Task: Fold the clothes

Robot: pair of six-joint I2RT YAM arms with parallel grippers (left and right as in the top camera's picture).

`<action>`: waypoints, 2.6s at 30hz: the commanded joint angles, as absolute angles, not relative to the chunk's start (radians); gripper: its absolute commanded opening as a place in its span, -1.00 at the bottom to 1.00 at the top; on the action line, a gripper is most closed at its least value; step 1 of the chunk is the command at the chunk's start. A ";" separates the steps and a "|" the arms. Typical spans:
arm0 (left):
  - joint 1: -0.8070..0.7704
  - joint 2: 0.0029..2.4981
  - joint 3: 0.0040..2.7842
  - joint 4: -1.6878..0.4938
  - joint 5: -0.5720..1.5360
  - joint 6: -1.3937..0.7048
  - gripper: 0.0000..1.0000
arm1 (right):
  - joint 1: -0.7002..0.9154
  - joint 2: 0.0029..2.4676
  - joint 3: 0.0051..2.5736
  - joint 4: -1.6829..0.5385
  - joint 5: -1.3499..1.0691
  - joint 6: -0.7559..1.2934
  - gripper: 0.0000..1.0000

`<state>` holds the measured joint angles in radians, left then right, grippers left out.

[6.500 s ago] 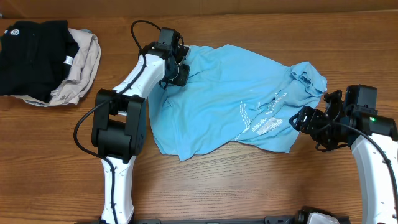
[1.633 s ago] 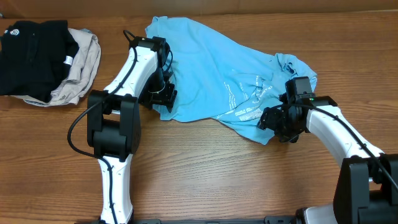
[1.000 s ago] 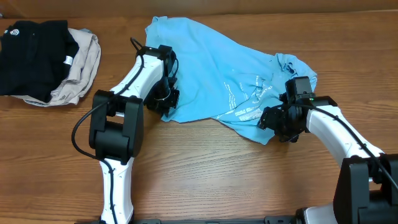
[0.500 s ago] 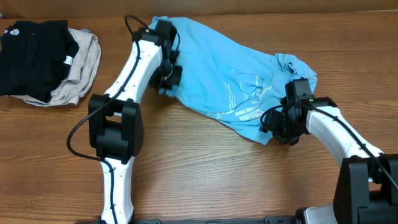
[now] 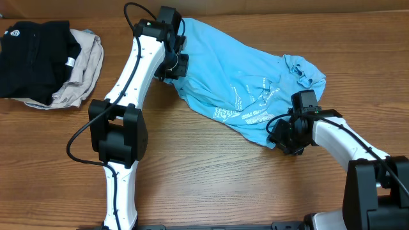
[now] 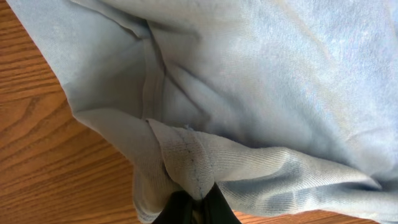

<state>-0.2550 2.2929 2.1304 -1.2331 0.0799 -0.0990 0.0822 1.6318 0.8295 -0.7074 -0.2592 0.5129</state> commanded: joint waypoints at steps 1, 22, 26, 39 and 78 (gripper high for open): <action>-0.253 2.292 2.177 -1.229 0.094 -0.108 -0.92 | 0.084 1.637 0.822 -0.696 -0.270 0.533 -0.33; -0.138 2.292 2.611 -1.357 0.094 -0.105 -0.92 | -0.231 1.637 1.210 -1.011 -0.263 0.289 -0.92; -0.137 2.291 2.621 -1.350 0.093 -0.104 -0.92 | -0.322 1.637 1.351 -1.080 -0.262 0.233 -0.92; -0.137 2.263 2.630 -1.324 0.018 -0.101 -0.92 | -0.441 1.596 1.476 -1.170 -0.252 0.204 -0.92; -0.148 2.182 2.638 -1.460 0.020 -0.067 -0.92 | -0.579 1.754 1.832 -1.377 -0.250 0.149 -0.92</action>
